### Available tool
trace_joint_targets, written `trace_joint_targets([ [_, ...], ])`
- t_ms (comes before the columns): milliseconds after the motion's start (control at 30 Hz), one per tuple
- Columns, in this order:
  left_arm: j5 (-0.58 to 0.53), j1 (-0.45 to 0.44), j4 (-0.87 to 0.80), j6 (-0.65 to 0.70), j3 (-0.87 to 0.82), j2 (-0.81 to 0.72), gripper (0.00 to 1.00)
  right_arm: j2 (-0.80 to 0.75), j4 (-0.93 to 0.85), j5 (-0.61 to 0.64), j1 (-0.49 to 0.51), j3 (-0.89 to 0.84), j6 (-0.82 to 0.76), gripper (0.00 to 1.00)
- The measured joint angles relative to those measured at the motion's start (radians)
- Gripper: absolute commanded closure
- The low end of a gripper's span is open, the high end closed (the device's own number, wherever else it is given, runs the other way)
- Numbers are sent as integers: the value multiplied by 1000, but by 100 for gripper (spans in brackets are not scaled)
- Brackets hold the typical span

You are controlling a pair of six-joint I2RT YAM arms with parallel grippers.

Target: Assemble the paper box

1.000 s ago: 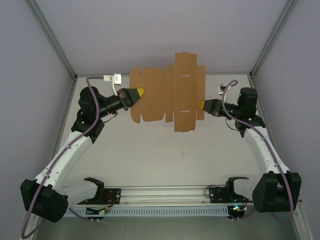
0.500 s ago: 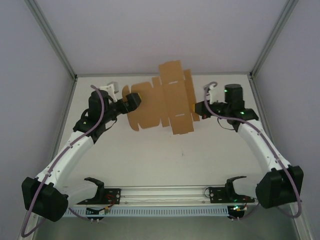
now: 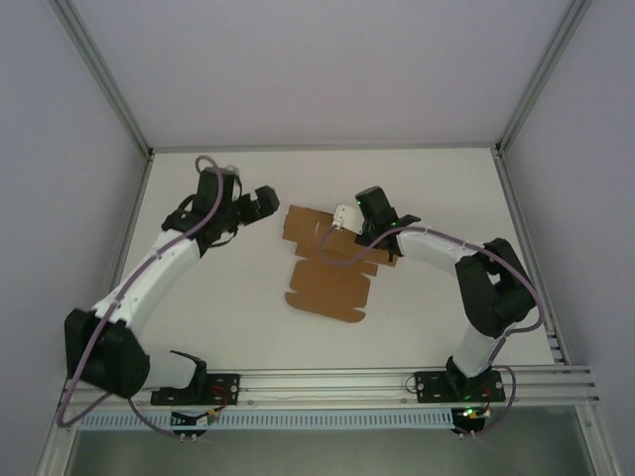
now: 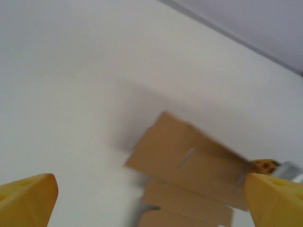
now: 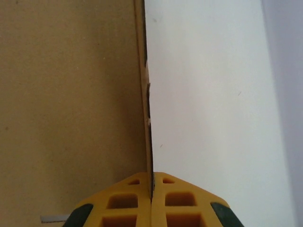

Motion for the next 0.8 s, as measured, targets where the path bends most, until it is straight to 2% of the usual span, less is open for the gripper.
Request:
trace_joint_targets([
  [167,150,0,59,-26,165,189,0,-4,242,23,40,-100,-137,100],
  [400,363,-19,129,-51,279,390,0,-4,333,53,74,-111,-171,100],
  [800,435,-60,98,-48,278,431,1,-5,349,90,76,-111,-130,100],
])
